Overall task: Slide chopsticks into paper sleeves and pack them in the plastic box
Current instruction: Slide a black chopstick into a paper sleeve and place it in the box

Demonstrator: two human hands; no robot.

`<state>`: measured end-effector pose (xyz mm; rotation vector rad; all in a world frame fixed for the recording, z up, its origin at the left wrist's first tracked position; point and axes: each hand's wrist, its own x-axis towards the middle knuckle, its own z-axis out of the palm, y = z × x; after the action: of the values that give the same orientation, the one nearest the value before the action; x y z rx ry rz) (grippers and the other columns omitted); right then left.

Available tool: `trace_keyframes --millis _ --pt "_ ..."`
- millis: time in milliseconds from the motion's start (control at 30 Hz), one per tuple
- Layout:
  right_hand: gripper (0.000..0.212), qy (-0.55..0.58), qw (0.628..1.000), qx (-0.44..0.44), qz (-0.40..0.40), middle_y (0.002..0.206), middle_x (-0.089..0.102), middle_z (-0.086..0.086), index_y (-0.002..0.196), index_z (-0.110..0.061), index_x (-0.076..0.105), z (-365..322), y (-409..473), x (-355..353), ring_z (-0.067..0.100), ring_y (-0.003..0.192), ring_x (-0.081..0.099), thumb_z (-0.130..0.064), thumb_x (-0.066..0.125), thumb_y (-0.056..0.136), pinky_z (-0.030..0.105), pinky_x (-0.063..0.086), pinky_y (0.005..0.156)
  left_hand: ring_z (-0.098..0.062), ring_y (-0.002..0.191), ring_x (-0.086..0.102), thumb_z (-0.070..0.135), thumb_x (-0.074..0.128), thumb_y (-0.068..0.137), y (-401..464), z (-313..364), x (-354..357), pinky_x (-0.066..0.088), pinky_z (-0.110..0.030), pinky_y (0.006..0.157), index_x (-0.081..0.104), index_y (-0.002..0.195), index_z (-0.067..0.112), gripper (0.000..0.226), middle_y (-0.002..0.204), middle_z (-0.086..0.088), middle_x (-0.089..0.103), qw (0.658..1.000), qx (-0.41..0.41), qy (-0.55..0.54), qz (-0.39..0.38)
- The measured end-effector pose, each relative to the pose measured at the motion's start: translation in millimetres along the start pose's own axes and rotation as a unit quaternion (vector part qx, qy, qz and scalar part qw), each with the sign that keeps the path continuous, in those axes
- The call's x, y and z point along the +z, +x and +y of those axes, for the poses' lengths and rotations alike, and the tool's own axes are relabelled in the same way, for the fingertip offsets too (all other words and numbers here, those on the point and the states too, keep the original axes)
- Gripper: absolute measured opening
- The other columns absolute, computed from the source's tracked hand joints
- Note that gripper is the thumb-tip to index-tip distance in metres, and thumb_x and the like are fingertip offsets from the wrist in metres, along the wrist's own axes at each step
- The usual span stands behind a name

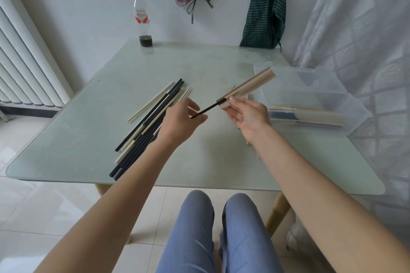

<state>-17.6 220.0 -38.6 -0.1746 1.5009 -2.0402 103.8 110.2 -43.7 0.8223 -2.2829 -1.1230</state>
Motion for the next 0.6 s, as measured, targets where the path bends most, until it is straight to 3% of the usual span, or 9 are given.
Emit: trace_keyframes --millis 100,200,400,500,600 --pt "0.010 0.009 1.000 0.006 0.007 0.068 0.071 0.001 0.079 -0.011 0.061 0 2 -5 0.010 0.059 0.068 -0.006 0.063 0.087 0.024 0.049 0.079 -0.002 0.061 0.061 0.018 0.066 0.086 -3 -5 -7 0.038 -0.004 0.048 0.065 0.087 0.013 0.004 0.078 -0.001 0.067 0.999 0.025 0.029 0.017" --pt "0.006 -0.003 0.999 0.028 -0.016 0.084 0.069 0.007 0.084 -0.011 0.060 8 0 -1 0.010 0.064 0.069 -0.007 0.060 0.089 0.023 0.048 0.078 0.000 0.058 0.059 0.014 0.064 0.087 -4 -3 -6 0.041 -0.003 0.054 0.067 0.086 0.012 0.004 0.071 -0.001 0.066 0.999 0.038 0.016 0.026" --pt "0.005 -0.003 0.997 0.049 -0.059 0.086 0.071 0.005 0.085 -0.016 0.061 5 0 1 0.014 0.074 0.070 -0.018 0.062 0.088 0.029 0.050 0.079 0.007 0.051 0.058 0.009 0.064 0.084 -3 -12 -14 0.042 -0.004 0.054 0.068 0.083 0.011 0.005 0.066 0.001 0.067 0.999 0.006 -0.045 0.017" --pt "0.007 0.007 0.997 0.051 -0.052 0.088 0.070 0.007 0.085 -0.017 0.059 7 0 10 0.017 0.079 0.067 -0.021 0.062 0.089 0.028 0.051 0.075 0.005 0.054 0.058 0.011 0.065 0.084 -6 -15 -18 0.044 -0.009 0.058 0.068 0.083 0.012 0.003 0.066 0.002 0.066 0.999 0.006 -0.049 0.020" --pt "0.010 0.026 0.999 0.039 -0.024 0.079 0.070 0.007 0.081 -0.014 0.059 12 1 21 0.017 0.073 0.067 -0.017 0.060 0.091 0.025 0.052 0.073 -0.007 0.065 0.054 0.018 0.071 0.082 -2 -26 -24 0.041 -0.018 0.061 0.063 0.083 0.015 0.008 0.072 0.004 0.062 0.997 -0.020 -0.016 0.076"
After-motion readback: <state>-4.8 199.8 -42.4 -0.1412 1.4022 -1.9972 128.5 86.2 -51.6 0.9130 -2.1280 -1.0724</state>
